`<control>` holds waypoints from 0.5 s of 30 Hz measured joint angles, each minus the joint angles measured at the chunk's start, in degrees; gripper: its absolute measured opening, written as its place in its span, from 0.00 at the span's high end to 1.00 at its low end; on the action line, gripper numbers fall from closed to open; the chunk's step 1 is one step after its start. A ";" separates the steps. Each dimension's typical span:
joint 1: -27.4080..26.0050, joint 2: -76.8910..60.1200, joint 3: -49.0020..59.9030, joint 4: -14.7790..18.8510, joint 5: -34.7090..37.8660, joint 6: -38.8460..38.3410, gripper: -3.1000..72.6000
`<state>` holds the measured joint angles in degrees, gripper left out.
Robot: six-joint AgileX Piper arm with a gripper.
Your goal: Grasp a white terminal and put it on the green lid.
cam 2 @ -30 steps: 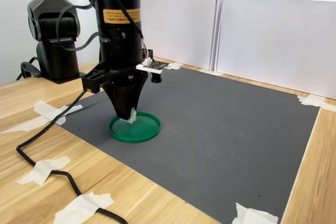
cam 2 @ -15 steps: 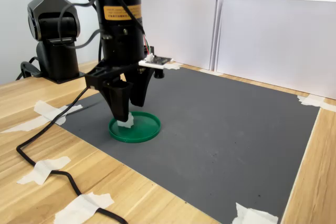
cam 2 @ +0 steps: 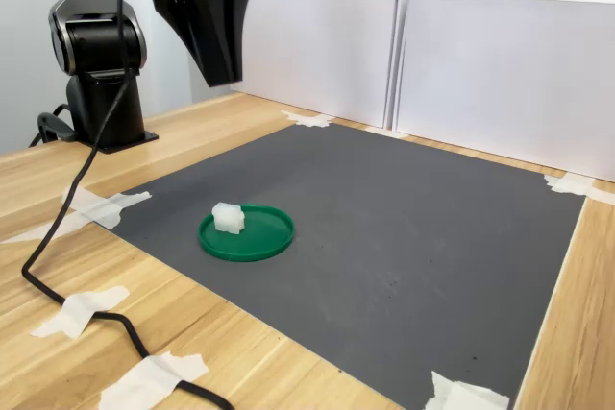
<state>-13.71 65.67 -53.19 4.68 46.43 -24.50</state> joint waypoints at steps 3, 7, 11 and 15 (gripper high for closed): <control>0.00 -9.81 6.11 0.57 -4.91 3.78 0.97; 0.00 -22.78 14.85 0.77 -13.00 8.25 0.98; 0.00 -32.61 22.56 1.10 -21.66 11.23 0.98; 0.00 -39.74 30.54 1.34 -30.40 12.09 0.98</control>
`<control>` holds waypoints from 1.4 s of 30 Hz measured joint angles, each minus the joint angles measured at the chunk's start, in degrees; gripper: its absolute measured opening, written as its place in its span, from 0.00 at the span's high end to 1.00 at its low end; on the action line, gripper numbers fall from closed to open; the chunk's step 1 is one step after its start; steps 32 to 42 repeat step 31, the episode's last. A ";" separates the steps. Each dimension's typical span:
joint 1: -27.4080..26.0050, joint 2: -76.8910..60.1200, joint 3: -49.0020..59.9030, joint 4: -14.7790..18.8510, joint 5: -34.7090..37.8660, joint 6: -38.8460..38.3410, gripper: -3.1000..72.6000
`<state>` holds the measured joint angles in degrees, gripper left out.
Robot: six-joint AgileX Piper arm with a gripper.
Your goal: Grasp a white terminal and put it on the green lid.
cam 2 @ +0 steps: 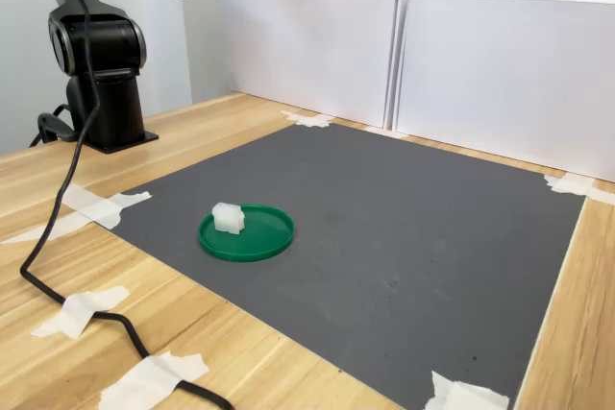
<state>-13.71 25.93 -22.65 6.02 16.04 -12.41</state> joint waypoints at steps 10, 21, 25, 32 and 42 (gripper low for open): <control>7.23 -14.81 16.35 -0.18 -8.27 2.00 0.98; 9.25 -19.89 22.42 -1.28 -9.40 2.06 0.98; 9.25 -20.08 22.61 -1.28 -9.78 2.06 0.98; 9.25 -20.08 22.61 -1.28 -9.90 2.06 0.98; 9.25 -20.08 22.61 -1.28 -9.90 2.06 0.98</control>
